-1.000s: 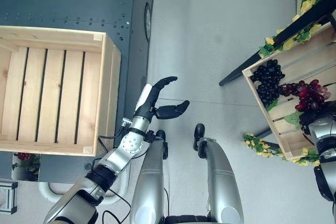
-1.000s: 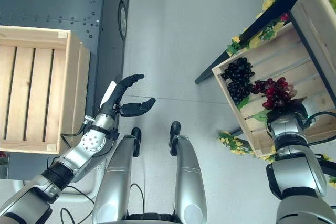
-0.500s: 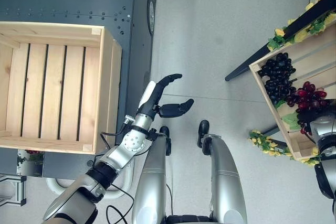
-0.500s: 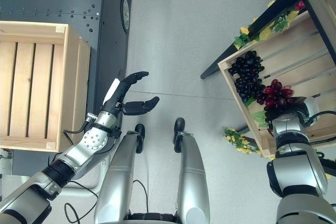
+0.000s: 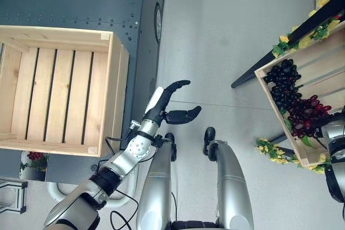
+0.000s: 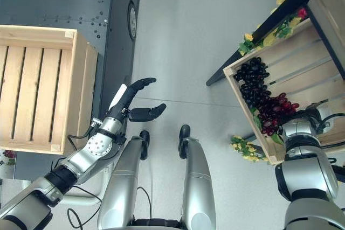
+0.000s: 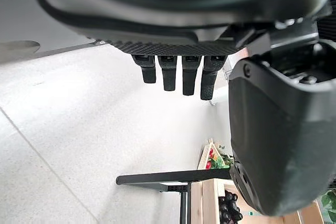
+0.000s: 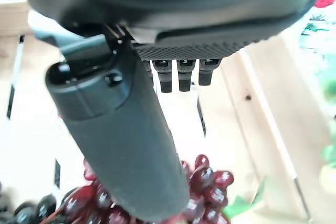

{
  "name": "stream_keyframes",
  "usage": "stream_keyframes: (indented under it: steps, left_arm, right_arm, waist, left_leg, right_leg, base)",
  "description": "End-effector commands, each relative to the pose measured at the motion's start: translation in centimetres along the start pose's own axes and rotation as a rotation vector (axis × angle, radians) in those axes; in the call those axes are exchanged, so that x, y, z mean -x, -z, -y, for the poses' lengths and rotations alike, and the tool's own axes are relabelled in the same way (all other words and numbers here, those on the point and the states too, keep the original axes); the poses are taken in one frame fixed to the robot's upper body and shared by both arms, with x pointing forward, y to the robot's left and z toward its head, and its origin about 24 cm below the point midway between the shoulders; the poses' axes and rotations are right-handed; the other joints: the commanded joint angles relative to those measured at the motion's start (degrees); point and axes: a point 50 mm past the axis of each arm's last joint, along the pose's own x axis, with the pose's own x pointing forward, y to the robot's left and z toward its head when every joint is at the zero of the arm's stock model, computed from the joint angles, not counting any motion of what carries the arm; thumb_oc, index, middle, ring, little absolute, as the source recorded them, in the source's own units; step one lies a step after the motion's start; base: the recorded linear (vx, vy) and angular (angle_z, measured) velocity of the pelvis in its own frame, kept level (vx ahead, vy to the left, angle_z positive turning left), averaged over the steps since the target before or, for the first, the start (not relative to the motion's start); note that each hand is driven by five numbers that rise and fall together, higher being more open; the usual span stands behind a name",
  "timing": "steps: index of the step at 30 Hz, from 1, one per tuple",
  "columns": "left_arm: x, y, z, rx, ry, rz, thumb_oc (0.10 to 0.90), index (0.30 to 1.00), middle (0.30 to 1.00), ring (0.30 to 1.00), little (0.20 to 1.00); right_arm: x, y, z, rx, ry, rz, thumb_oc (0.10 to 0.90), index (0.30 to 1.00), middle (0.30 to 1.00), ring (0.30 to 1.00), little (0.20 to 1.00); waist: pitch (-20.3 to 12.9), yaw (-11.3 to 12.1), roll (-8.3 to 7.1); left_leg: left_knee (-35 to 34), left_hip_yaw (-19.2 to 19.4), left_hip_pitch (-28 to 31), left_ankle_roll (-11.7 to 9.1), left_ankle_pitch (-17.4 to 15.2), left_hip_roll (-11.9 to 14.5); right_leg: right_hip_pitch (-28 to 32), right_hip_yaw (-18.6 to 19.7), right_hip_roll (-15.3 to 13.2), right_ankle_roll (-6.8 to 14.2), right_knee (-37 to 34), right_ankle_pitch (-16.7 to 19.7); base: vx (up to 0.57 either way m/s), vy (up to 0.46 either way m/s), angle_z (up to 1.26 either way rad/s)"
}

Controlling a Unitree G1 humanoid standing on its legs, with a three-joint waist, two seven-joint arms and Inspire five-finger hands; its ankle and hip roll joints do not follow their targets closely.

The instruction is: Pick up the fruits from the basket on one side to the basket on the other side

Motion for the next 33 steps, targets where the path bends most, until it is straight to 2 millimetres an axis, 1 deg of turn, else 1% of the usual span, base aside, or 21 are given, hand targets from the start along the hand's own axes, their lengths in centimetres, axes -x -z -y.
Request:
stream_keyframes:
  steps: [1,4,7,8,10,11,15,17,19,20,21,22,23,24,25,26,27,28,29,30,33]
  left_arm:
    - [0.5,-3.5,1.0,0.131,0.000,0.207,0.800,0.900,0.900,0.900,0.900]
    - [0.5,-3.3,1.0,0.139,-0.001,0.202,0.800,0.900,0.900,0.900,0.900]
    - [0.4,-3.2,1.0,0.130,-0.001,0.198,0.800,0.900,0.900,0.900,0.900]
    - [0.4,-3.0,1.1,0.125,0.000,0.193,0.800,0.900,0.900,0.900,0.900]
    - [0.2,-2.9,1.1,0.120,-0.004,0.184,0.800,0.900,0.900,0.900,0.900]
    - [0.2,-2.7,1.2,0.118,-0.008,0.177,0.800,0.900,0.900,0.900,0.900]
    - [-0.2,-2.1,1.2,0.094,-0.030,0.141,0.800,0.900,0.900,0.900,0.900]
    - [-0.4,-1.4,1.3,0.083,-0.038,0.102,0.800,0.900,0.900,0.900,0.900]
    - [-0.5,-0.9,1.5,0.074,-0.043,0.072,0.800,0.900,0.900,0.900,0.900]
    - [-0.5,-0.8,1.5,0.071,-0.043,0.068,0.800,0.900,0.900,0.900,0.900]
    - [-0.4,-0.1,1.8,0.054,-0.044,0.029,0.800,0.900,0.900,0.900,0.900]
    - [-0.5,0.1,1.8,0.052,-0.046,0.022,0.800,0.900,0.900,0.900,0.900]
    - [-0.4,1.1,2.1,0.051,-0.050,-0.039,0.800,0.900,0.900,0.900,0.900]
    - [-0.4,1.4,2.2,0.050,-0.051,-0.050,0.800,0.900,0.900,0.900,0.900]
    - [-0.2,2.4,2.6,0.049,-0.047,-0.114,0.800,0.900,0.900,0.900,0.900]
    - [0.0,3.0,2.7,0.045,-0.045,-0.140,0.800,0.900,0.900,0.900,0.900]
    - [0.0,3.0,2.7,0.045,-0.045,-0.140,0.800,0.900,0.900,0.900,0.900]
    - [0.7,4.8,3.4,0.019,-0.030,-0.232,0.800,0.900,0.900,0.900,0.900]
    - [0.8,5.0,3.5,0.012,-0.025,-0.245,0.800,0.900,0.900,0.900,0.900]
    - [1.3,6.1,4.2,-0.019,0.003,-0.307,0.800,0.900,0.900,0.900,0.900]
    - [2.3,7.4,4.9,-0.030,0.040,-0.390,0.800,0.900,0.900,0.900,0.900]
  right_arm:
    - [-1.5,0.7,8.4,0.077,0.311,-0.013,0.800,0.900,0.900,0.900,0.900]
    - [-1.3,-0.6,7.6,0.014,0.294,0.069,0.800,0.900,0.900,0.900,0.900]
    - [-0.8,-2.1,6.5,-0.034,0.282,0.167,0.800,0.900,0.900,0.900,0.900]
    - [-0.4,-3.0,5.6,-0.054,0.272,0.234,0.800,0.900,0.900,0.900,0.900]
    - [0.2,-4.0,4.5,-0.078,0.254,0.303,0.800,0.900,0.900,0.900,0.900]
    - [0.8,-4.7,3.4,-0.101,0.232,0.348,0.800,0.900,0.900,0.900,0.900]
    - [2.5,-5.8,0.4,-0.136,0.158,0.466,0.800,0.900,0.900,0.900,0.900]
    - [3.9,-6.2,-1.6,-0.125,0.112,0.544,0.800,0.900,0.900,0.900,0.900]
    - [5.0,-5.9,-3.2,-0.121,0.067,0.583,0.800,0.900,0.900,0.900,0.900]
    - [5.1,-5.9,-3.4,-0.121,0.060,0.587,0.800,0.900,0.900,0.900,0.900]
    - [6.0,-5.2,-4.9,-0.131,0.015,0.606,0.800,0.900,0.900,0.900,0.900]
    - [6.2,-5.1,-5.1,-0.133,0.007,0.611,0.800,0.900,0.900,0.900,0.900]
    - [7.1,-4.3,-6.7,-0.139,-0.036,0.621,0.800,0.900,0.900,0.900,0.900]
    - [7.4,-4.1,-7.0,-0.141,-0.044,0.623,0.800,0.900,0.900,0.900,0.900]
    - [8.1,-3.4,-8.3,-0.159,-0.090,0.615,0.800,0.900,0.900,0.900,0.900]
    - [8.5,-2.9,-8.9,-0.163,-0.107,0.613,0.800,0.900,0.900,0.900,0.900]
    - [8.5,-2.9,-8.9,-0.163,-0.107,0.613,0.800,0.900,0.900,0.900,0.900]
    - [9.4,-1.6,-10.4,-0.157,-0.180,0.615,0.800,0.900,0.900,0.900,0.900]
    - [9.5,-1.4,-10.7,-0.154,-0.192,0.616,0.800,0.900,0.900,0.900,0.900]
    - [10.4,-0.3,-11.9,-0.138,-0.253,0.619,0.800,0.900,0.900,0.900,0.900]
    - [11.5,0.9,-13.4,-0.104,-0.340,0.626,0.800,0.900,0.900,0.900,0.900]
  waist:
    - [-0.78,0.11,1.16]
    - [-0.78,-0.21,0.87]
    - [-0.78,-0.59,0.31]
    - [-0.78,-0.86,-0.04]
    - [-0.78,-1.33,-0.46]
    - [-0.78,-1.68,-0.80]
    - [-0.78,-2.83,-1.80]
    - [-0.78,-3.59,-2.37]
    - [-0.78,-4.19,-2.80]
    - [-0.78,-4.27,-2.85]
    - [-0.78,-4.88,-3.25]
    - [-0.78,-5.04,-3.32]
    - [-0.78,-5.78,-3.61]
    - [-0.79,-5.97,-3.73]
    - [-0.79,-6.56,-4.07]
    - [-0.79,-6.79,-4.23]
    - [-0.79,-6.77,-4.24]
    - [-0.87,-7.52,-4.87]
    - [-0.96,-7.64,-4.98]
    - [-1.77,-8.12,-5.36]
    - [-3.17,-8.80,-5.73]
  left_leg:
    - [-2.08,5.22,4.08,4.05,-2.37,-2.53]
    - [-2.24,5.46,5.04,4.13,-2.68,-2.33]
    - [-2.20,5.47,5.60,4.25,-2.84,-2.20]
    - [-2.04,5.60,5.96,4.35,-3.11,-1.98]
    - [-1.99,5.88,6.72,4.44,-3.45,-1.75]
    - [-2.23,6.29,7.57,4.55,-3.67,-1.42]
    - [-2.88,7.28,9.73,4.93,-4.41,-0.52]
    - [-3.01,7.65,10.90,5.00,-4.70,-0.19]
    - [-3.48,8.02,12.15,5.14,-4.97,0.08]
    - [-3.56,8.07,12.30,5.16,-4.99,0.12]
    - [-4.84,8.51,14.00,5.27,-5.04,0.29]
    - [-5.08,8.57,14.10,5.28,-4.91,0.31]
    - [-7.00,9.16,16.16,5.27,-4.77,0.43]
    - [-7.35,9.30,16.35,5.27,-4.62,0.47]
    - [-9.13,9.95,18.17,5.29,-4.48,0.65]
    - [-9.92,10.22,18.98,5.26,-4.35,0.72]
    - [-9.98,10.24,19.03,5.26,-4.33,0.71]
    - [-12.73,11.21,22.02,5.14,-3.72,0.93]
    - [-13.18,11.34,22.50,5.12,-3.60,0.97]
    - [-15.52,11.87,24.44,4.97,-2.91,1.01]
    - [-19.68,12.85,27.52,4.75,-1.71,0.88]
  right_leg:
    - [7.51,-4.57,2.70,-4.80,4.52,-5.45]
    - [8.26,-4.18,2.97,-4.82,4.08,-5.50]
    - [8.75,-3.85,3.20,-4.74,3.69,-5.29]
    - [9.01,-3.68,3.32,-4.61,3.58,-5.19]
    - [9.70,-3.33,3.54,-4.36,3.14,-5.06]
    - [10.42,-2.96,3.73,-4.21,2.55,-4.93]
    - [12.18,-2.13,4.11,-3.87,0.96,-4.67]
    - [13.22,-1.79,4.19,-3.71,0.48,-4.53]
    - [14.27,-1.44,4.25,-3.42,-0.36,-4.31]
    - [14.39,-1.39,4.26,-3.38,-0.48,-4.28]
    - [15.69,-0.73,4.48,-3.06,-1.85,-3.94]
    - [15.75,-0.63,4.49,-3.02,-2.12,-3.77]
    - [17.32,0.09,4.66,-2.58,-3.83,-3.38]
    - [17.43,0.24,4.68,-2.52,-4.24,-3.15]
    - [18.83,0.80,4.83,-2.18,-6.07,-2.62]
    - [19.49,0.97,4.83,-2.04,-6.89,-2.37]
    - [19.53,0.99,4.83,-2.03,-6.93,-2.35]
    - [22.02,1.57,4.82,-1.59,-9.96,-1.34]
    - [22.40,1.65,4.81,-1.51,-10.42,-1.17]
    - [23.85,2.09,4.78,-1.06,-12.61,-0.43]
    - [26.24,3.03,4.82,-0.27,-16.73,0.93]
  base:
    - [0.00,0.069,-0.01]
    - [0.01,0.092,0.00]
    - [0.00,0.090,-0.04]
    - [-0.01,0.092,-0.05]
    - [-0.01,0.107,-0.12]
    - [0.00,0.100,-0.17]
    - [-0.01,0.095,-0.13]
    - [0.01,0.106,-0.20]
    - [0.01,0.060,-0.22]
    - [0.00,0.059,-0.17]
    - [-0.01,0.046,-0.08]
    - [-0.01,0.077,-0.09]
    - [-0.01,0.045,-0.13]
    - [-0.01,0.062,-0.18]
    - [-0.02,0.033,-0.16]
    - [-0.01,0.030,-0.14]
    - [0.01,0.038,-0.21]
    - [0.02,0.035,-0.22]
    - [0.05,0.061,-0.32]
    - [0.06,0.046,-0.30]
    - [0.07,0.044,-0.24]
